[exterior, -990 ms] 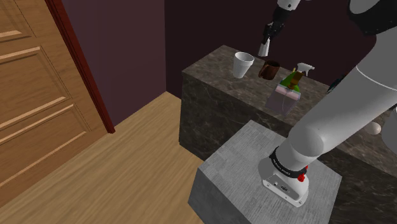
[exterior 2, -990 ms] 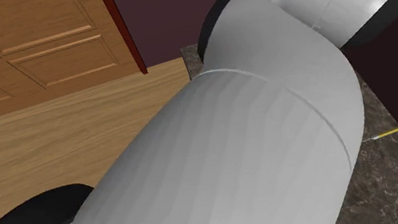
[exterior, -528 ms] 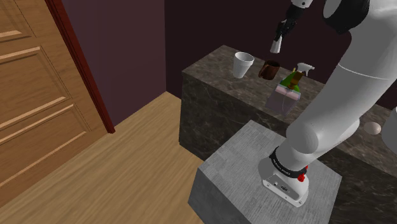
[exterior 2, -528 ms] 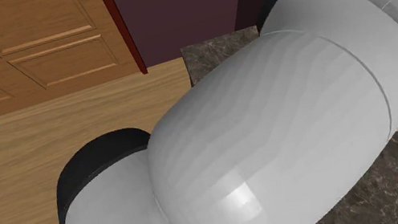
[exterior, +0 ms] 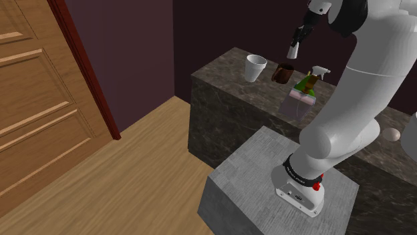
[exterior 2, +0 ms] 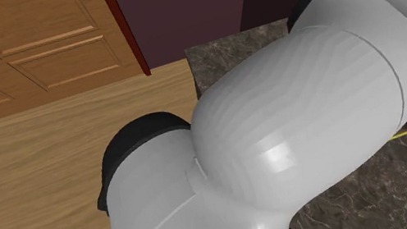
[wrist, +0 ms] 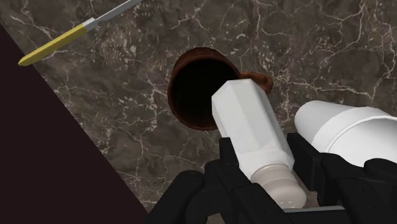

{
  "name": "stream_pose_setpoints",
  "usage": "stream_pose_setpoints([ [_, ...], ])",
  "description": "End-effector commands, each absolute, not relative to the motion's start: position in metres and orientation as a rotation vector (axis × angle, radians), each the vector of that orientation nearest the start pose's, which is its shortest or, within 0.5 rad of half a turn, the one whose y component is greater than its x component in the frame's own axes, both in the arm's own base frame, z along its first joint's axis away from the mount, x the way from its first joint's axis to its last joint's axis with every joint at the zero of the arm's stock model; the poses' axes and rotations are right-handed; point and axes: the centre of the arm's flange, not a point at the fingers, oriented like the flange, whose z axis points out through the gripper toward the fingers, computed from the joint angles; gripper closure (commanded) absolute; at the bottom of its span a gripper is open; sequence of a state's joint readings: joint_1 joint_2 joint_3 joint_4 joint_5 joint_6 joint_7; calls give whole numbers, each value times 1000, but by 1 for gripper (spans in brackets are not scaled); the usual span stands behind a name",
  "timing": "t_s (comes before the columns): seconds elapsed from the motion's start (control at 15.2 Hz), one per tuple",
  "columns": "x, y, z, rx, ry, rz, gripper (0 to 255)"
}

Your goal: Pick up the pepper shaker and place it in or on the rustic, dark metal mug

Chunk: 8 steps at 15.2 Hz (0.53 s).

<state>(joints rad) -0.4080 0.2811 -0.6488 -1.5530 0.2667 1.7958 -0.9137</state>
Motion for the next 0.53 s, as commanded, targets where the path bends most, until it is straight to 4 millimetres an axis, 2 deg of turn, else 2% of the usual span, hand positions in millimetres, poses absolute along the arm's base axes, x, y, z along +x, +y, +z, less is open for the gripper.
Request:
stream_pose_setpoints([
  [0.0, 368, -519, 505, -3092, 279, -138, 255],
  [0.46, 368, -519, 468, -3092, 279, -138, 255],
])
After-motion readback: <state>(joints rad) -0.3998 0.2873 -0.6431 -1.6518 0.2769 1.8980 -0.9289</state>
